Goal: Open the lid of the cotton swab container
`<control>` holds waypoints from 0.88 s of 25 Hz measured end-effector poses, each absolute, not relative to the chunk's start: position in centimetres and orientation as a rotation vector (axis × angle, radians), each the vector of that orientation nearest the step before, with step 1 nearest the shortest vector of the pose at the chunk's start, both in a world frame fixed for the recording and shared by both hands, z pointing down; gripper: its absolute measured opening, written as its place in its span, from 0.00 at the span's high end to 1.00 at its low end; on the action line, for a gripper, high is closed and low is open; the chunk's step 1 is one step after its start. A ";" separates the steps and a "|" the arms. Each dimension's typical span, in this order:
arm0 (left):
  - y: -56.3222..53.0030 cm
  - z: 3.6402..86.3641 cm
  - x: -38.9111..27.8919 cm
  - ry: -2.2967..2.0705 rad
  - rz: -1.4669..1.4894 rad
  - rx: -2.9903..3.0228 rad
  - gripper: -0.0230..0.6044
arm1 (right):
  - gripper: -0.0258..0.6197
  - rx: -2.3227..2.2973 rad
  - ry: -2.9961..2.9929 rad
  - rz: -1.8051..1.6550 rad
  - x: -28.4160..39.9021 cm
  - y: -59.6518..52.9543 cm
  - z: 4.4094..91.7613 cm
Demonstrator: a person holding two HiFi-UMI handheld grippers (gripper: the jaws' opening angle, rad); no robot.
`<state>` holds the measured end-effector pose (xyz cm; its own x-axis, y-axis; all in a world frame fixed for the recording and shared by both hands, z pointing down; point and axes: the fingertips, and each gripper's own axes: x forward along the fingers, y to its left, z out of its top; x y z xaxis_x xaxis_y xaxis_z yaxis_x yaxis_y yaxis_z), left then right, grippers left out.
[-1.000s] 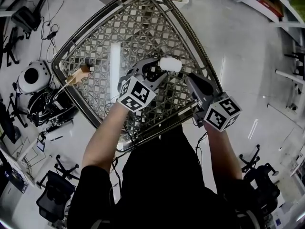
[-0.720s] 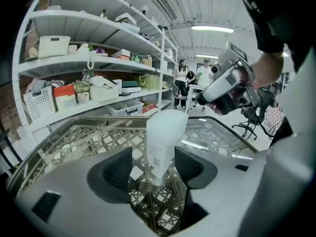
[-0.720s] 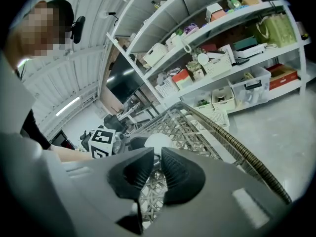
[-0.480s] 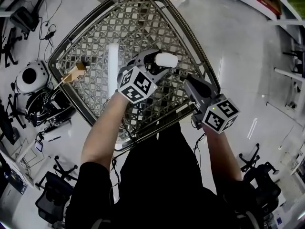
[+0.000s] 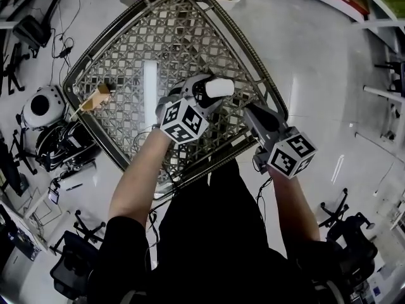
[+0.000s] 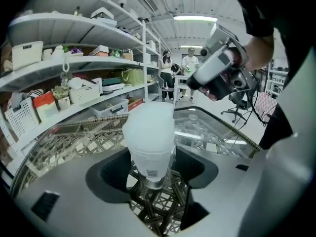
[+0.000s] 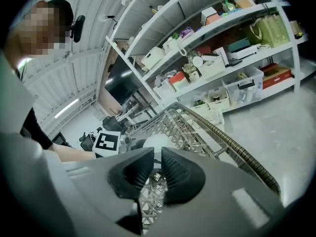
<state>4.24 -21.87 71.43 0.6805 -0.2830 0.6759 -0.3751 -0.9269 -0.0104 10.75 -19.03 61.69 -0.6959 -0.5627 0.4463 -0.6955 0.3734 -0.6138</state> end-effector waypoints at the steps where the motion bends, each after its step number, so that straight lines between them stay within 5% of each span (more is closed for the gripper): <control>1: -22.1 71.4 4.5 -0.540 1.059 2.753 0.53 | 0.87 1.140 -2.464 1.227 10.9 -18.9 61.7; 6: -23.0 71.6 4.9 -0.549 1.067 2.714 0.55 | 0.87 1.146 -2.460 1.230 11.5 -18.9 61.5; 8: -22.9 71.7 4.8 -0.551 1.088 2.718 0.63 | 0.87 1.150 -2.461 1.224 11.8 -19.0 61.4; 19: -21.6 66.8 4.3 -0.504 0.985 2.725 0.64 | 0.87 1.080 -2.545 1.153 9.9 -20.8 57.9; 22: -20.9 63.0 4.0 -0.486 0.952 2.743 0.64 | 0.80 1.014 -2.605 1.089 8.4 -21.2 55.1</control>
<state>3.98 -20.94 63.03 0.7388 -0.2412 0.6293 -0.3685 -0.9264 0.0775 8.44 -21.18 55.15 -0.7625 -0.5327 0.3671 -0.6356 0.5105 -0.5792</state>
